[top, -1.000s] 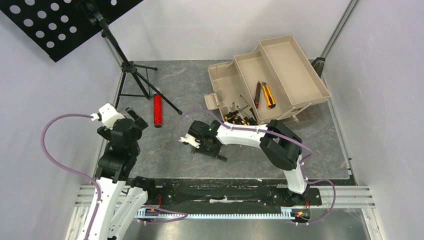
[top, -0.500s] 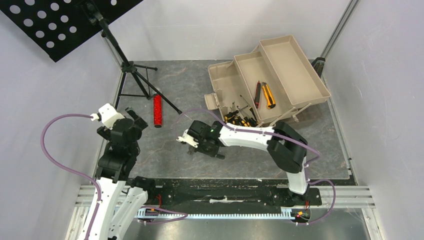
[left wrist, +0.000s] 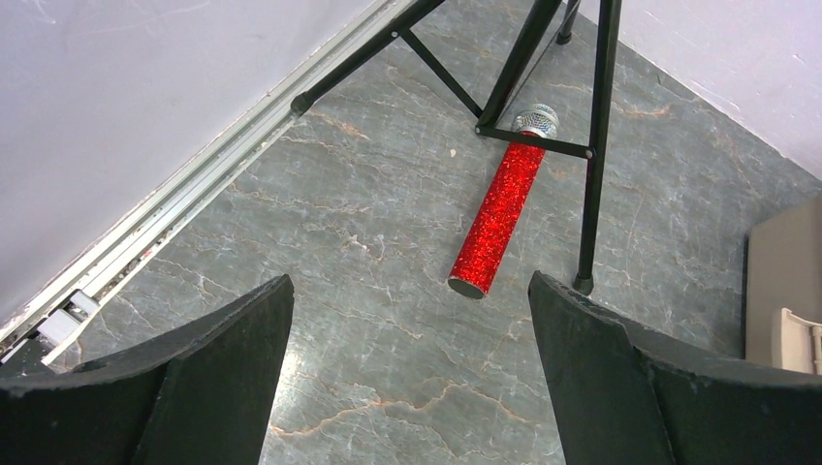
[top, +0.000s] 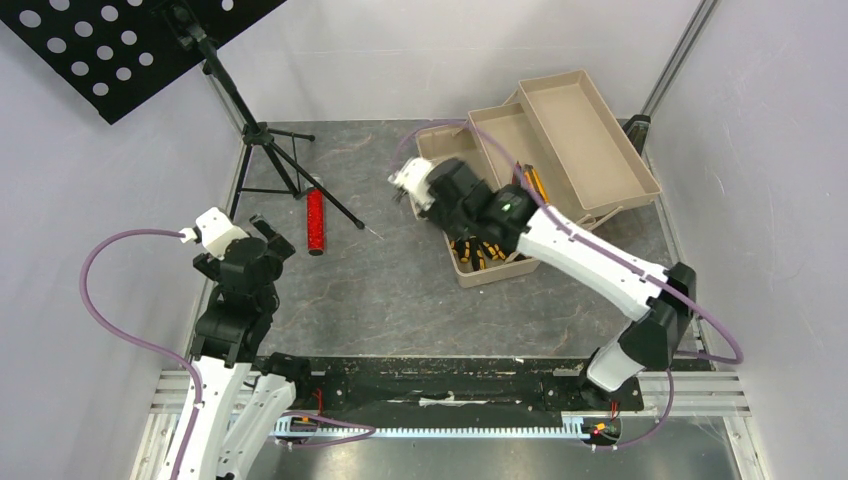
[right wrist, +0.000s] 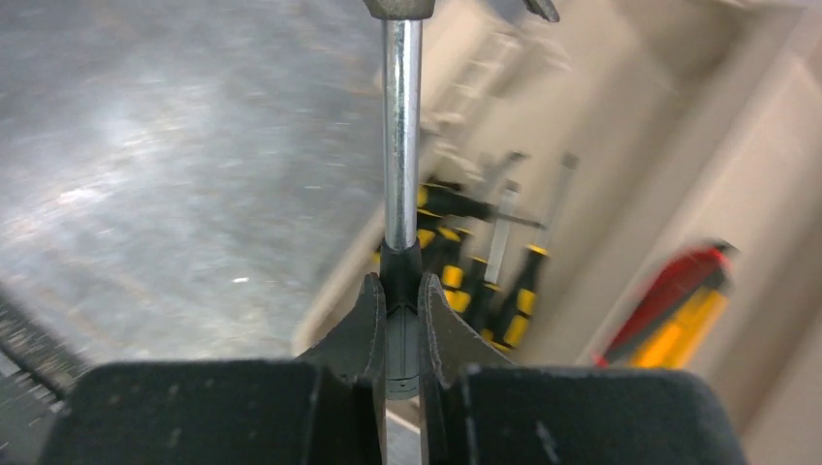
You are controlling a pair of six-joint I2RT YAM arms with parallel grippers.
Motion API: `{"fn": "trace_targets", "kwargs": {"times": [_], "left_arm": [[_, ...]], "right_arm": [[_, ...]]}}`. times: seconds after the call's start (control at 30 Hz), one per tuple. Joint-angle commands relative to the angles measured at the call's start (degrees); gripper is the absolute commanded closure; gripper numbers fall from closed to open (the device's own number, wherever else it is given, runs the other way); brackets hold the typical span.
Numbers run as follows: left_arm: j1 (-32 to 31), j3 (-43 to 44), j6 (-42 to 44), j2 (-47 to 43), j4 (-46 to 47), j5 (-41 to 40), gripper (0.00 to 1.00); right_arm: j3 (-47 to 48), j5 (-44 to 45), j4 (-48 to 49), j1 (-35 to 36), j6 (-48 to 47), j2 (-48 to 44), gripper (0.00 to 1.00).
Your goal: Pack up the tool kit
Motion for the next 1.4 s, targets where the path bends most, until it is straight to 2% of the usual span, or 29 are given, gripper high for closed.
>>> {"fn": "trace_targets", "kwargs": {"times": [0.0, 0.17, 0.37, 0.6, 0.77, 0.8, 0.83, 0.97, 1.03, 1.13, 1.27, 1.37], "left_arm": [[0.4, -0.2, 1.6, -0.5, 2.8, 0.1, 0.04], [0.4, -0.2, 1.6, -0.2, 3.1, 0.6, 0.04], [0.4, -0.3, 1.8, 0.3, 3.5, 1.5, 0.04], [0.4, -0.3, 2.2, 1.5, 4.1, 2.2, 0.05], [0.4, -0.2, 2.5, 2.5, 4.4, 2.5, 0.04], [0.4, -0.2, 2.5, 2.7, 4.5, 2.7, 0.04], [0.4, -0.2, 2.6, 3.0, 4.7, 3.1, 0.05], [0.3, -0.1, 2.5, 4.1, 5.3, 6.3, 0.05], [0.4, 0.2, 1.6, 5.0, 5.7, 9.4, 0.05], [0.3, 1.3, -0.1, 7.4, 6.4, 15.7, 0.07], [0.2, 4.8, -3.3, 13.5, 6.7, 25.3, 0.08], [-0.4, 7.4, -6.7, 18.8, 7.8, 32.5, 0.10]], "right_arm": [[4.4, 7.8, -2.4, -11.7, -1.0, -4.7, 1.00], [8.1, 11.1, -1.0, -24.5, -0.5, -4.2, 1.00], [11.8, 7.6, 0.7, -38.2, 0.7, -0.7, 1.00], [12.2, 1.7, 1.4, -46.6, 0.8, 4.8, 1.00], [12.2, 1.2, 1.0, -48.9, -0.3, 7.8, 0.99], [12.2, 1.4, 0.8, -49.0, -0.4, 8.1, 0.96], [12.2, 1.6, 0.7, -49.1, -0.5, 8.1, 0.90], [12.4, 1.8, 0.8, -49.1, -0.3, 6.9, 0.49], [12.5, 1.8, 1.3, -49.2, 0.1, 5.5, 0.38], [11.7, 2.9, 2.4, -49.2, 1.0, 2.2, 0.25], [6.4, 5.1, 7.8, -49.2, 4.2, -4.7, 0.18], [-2.1, 5.4, 14.3, -49.2, 7.4, -12.1, 0.15]]}}
